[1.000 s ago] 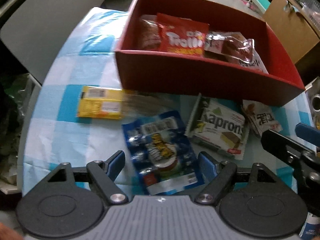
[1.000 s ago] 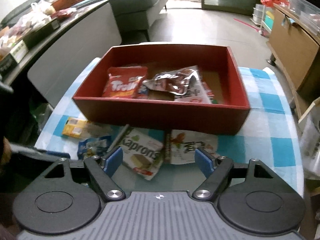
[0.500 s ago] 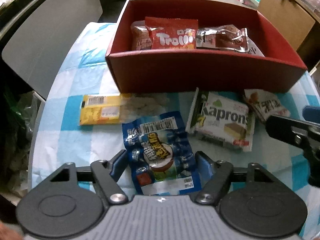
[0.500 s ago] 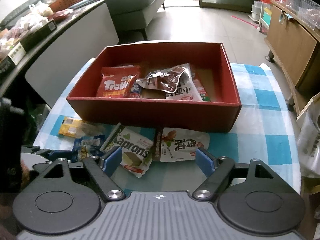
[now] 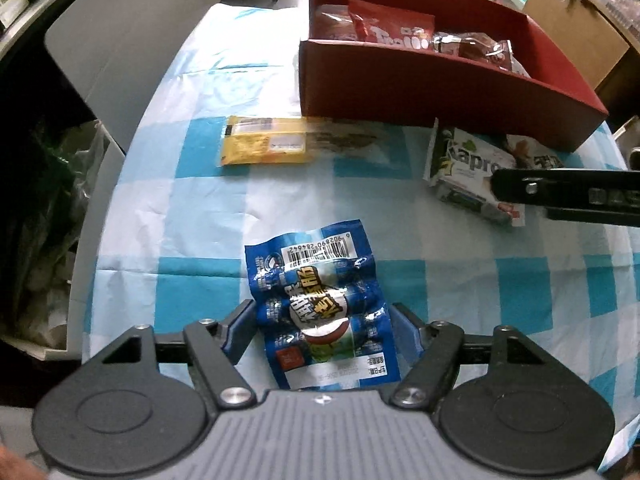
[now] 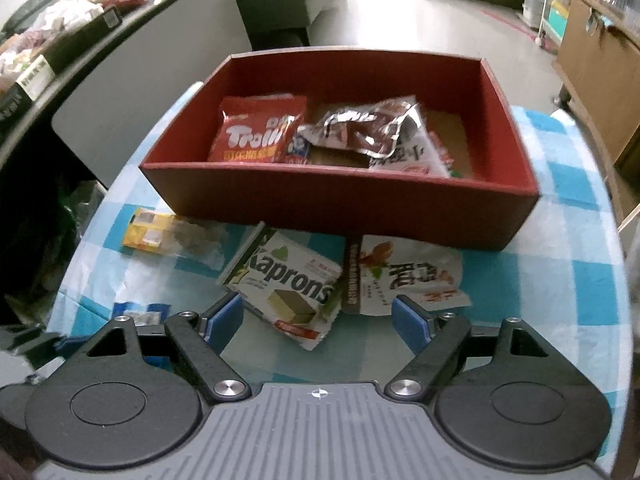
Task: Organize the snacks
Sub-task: 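Grasp the blue sausage pack with the left gripper while the right grasps the Kaprons wafer, then lift and carry the sausage pack with the left gripper while the right carries the Kaprons wafer to the box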
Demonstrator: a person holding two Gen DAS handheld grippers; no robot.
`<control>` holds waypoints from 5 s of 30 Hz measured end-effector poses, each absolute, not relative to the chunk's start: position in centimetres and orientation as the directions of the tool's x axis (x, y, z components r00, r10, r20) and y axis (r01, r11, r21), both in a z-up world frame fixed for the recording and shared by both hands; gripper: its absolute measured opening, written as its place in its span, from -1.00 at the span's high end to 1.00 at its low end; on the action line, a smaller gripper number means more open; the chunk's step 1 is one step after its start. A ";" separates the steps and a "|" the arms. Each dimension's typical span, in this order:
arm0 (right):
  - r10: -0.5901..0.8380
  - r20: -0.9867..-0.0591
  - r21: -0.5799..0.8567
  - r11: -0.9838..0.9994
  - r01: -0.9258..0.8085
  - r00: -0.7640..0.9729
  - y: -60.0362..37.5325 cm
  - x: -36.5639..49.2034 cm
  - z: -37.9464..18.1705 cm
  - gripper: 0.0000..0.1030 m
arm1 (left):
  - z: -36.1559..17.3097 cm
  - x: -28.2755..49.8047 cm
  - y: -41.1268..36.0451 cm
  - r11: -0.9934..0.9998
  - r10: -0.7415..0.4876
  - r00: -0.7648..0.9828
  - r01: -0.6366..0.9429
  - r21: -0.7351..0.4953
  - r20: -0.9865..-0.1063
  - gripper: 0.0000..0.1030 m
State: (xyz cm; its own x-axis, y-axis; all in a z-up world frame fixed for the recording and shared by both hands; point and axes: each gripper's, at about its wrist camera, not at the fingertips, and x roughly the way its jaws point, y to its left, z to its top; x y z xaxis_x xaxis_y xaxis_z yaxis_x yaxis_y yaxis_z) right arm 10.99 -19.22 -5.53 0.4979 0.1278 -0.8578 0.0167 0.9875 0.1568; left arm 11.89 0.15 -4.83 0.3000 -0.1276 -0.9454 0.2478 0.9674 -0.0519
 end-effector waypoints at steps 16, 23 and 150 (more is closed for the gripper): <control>0.154 -0.881 0.151 0.988 -0.044 0.448 -16.5 13.5 -7.7 -0.99 | -5.1 12.7 1.1 0.955 -0.153 0.277 0.289 -0.069 -0.949 -0.31; 0.348 -0.850 0.354 0.933 -0.059 0.396 -16.7 8.2 -6.8 -0.90 | -5.3 12.4 1.7 0.957 -0.142 0.264 0.284 -0.064 -0.954 -0.32; 0.082 -0.889 0.067 0.997 -0.050 0.451 -15.7 2.0 -7.8 -0.26 | -4.2 6.6 0.9 0.953 -0.143 0.345 0.302 -0.035 -0.928 -0.21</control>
State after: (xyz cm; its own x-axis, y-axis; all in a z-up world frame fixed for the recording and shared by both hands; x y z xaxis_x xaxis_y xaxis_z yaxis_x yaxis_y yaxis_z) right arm 2.01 -15.68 -7.82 0.4510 0.0819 -0.8887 -0.0497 0.9965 0.0665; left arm 6.57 0.88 -4.23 0.3448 -0.1431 -0.9277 0.3018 0.9527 -0.0348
